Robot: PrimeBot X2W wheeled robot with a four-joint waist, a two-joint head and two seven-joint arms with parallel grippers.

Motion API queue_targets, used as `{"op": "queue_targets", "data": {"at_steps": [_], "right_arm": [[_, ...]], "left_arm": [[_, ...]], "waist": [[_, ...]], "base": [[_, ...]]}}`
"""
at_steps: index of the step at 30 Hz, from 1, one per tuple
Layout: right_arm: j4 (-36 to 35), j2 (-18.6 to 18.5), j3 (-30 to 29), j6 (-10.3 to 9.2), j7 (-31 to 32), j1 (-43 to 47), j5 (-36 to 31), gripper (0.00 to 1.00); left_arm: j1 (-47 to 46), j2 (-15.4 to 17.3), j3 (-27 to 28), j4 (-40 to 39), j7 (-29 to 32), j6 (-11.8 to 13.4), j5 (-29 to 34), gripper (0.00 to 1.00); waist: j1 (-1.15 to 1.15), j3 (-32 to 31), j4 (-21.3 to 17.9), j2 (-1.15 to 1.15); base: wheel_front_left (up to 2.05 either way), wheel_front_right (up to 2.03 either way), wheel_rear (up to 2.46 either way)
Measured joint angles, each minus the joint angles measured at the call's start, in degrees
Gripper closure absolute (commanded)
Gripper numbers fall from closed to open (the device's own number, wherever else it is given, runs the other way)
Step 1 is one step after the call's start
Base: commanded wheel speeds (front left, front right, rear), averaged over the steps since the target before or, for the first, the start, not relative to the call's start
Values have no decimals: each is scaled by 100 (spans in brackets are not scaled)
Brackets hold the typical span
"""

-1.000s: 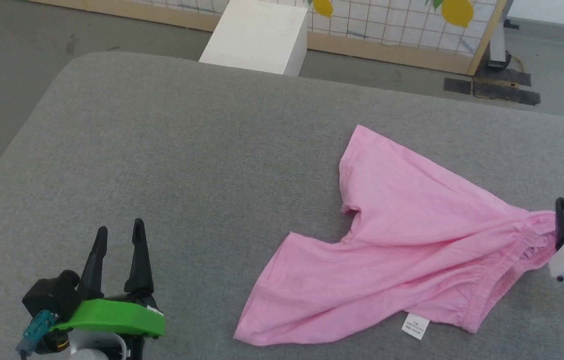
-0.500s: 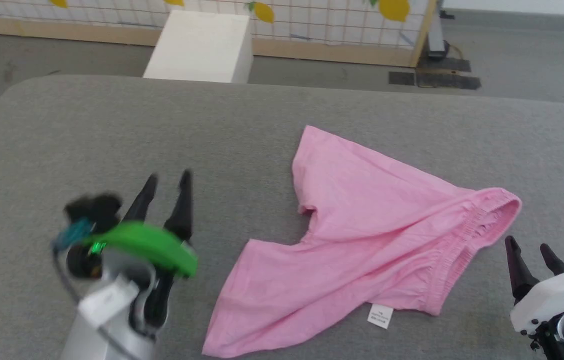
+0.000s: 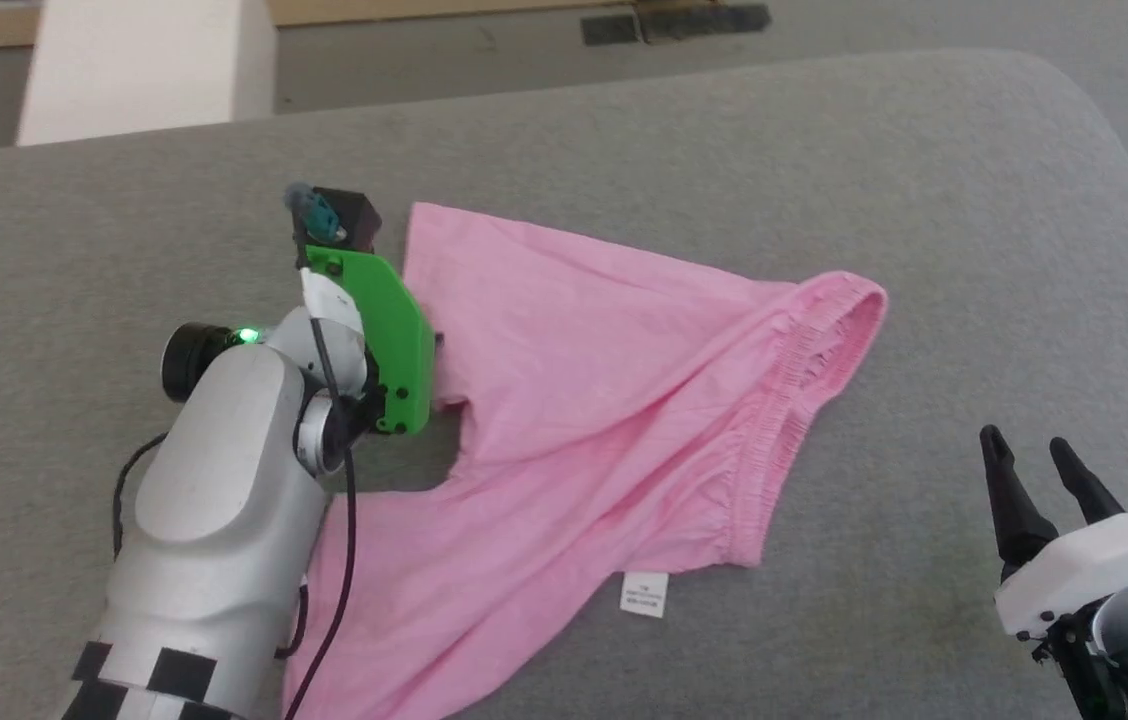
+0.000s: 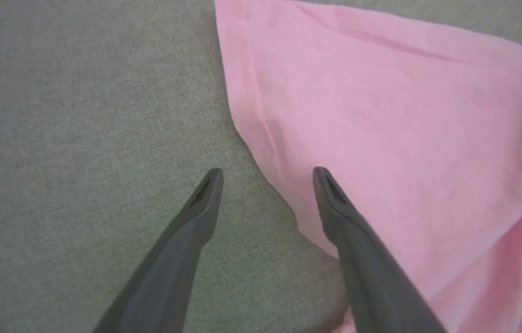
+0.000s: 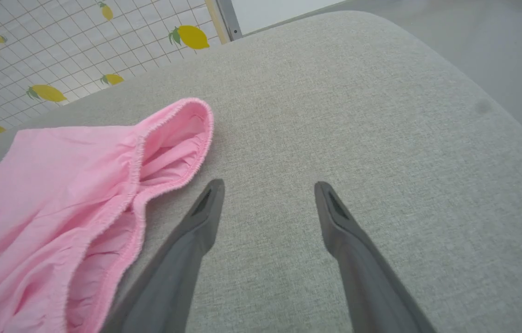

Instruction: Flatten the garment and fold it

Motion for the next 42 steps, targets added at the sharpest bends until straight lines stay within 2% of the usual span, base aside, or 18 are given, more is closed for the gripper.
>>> {"op": "queue_targets", "data": {"at_steps": [6, 7, 8, 9, 10, 17, 24, 27, 32, 38, 39, 40, 42], "right_arm": [[149, -2, 1, 0, -190, 2, 36, 0], [169, -1, 0, 0, -213, 2, 36, 0], [193, -3, 2, 0, -213, 2, 37, 0], [207, -3, 7, 0, -221, 1, 38, 0], [214, -4, 16, 0, -223, 0, 37, 0], [231, -2, 96, 0, -211, -44, -26, 0], [293, -3, 40, 0, -115, -53, -96, 0], [316, -2, 46, 0, -76, -45, -98, 0], [312, -1, 87, 0, 2, -40, -111, 0], [278, 0, 93, 0, 92, -39, -146, 0], [279, 0, 103, 0, 93, -39, -146, 0], [280, 0, 113, 0, 98, -39, -146, 0], [279, 1, 135, 0, 100, -39, -146, 0]], "left_arm": [[26, 69, -137, 148, 430, -73, -55, 0], [26, 94, -182, 136, 477, -108, -52, 4], [25, 134, -219, 105, 520, -156, -45, 53], [30, 148, -220, 69, 520, -163, -58, 91], [41, 157, -232, 59, 499, -164, -57, 100], [200, 46, 140, -41, -32, -132, -441, 100], [664, 124, 757, -762, -732, -2, -839, 100], [1140, 185, 896, -1251, -844, 83, -911, 100], [2316, 225, 1209, -2132, -962, 493, -1091, 100], [3577, -152, 1135, -2296, -806, 728, -1410, 100], [3666, -226, 1125, -2246, -811, 754, -1451, 13], [3716, -293, 1150, -2218, -827, 756, -1525, 0], [3738, -354, 1203, -2218, -950, 780, -1558, 0]], "waist": [[0, 351, -361, 0], [0, 388, -391, 0], [0, 429, -418, 0], [0, 464, -434, 0], [0, 481, -435, 0], [0, 415, -252, 0], [0, 131, 180, 0], [0, -13, 418, 0], [0, -244, 830, 0], [0, -441, 1235, 0], [0, -470, 1290, 0], [0, -500, 1333, 0], [0, -560, 1387, 0]], "base": [[0, 0, 0], [0, 0, 0], [0, 0, 0], [0, 0, 0], [0, 0, 0], [0, 0, 0], [0, 0, 0], [0, 0, 0], [0, 0, 0], [0, 0, 0], [0, 0, 0], [0, 0, 0], [0, 0, 0]]}}
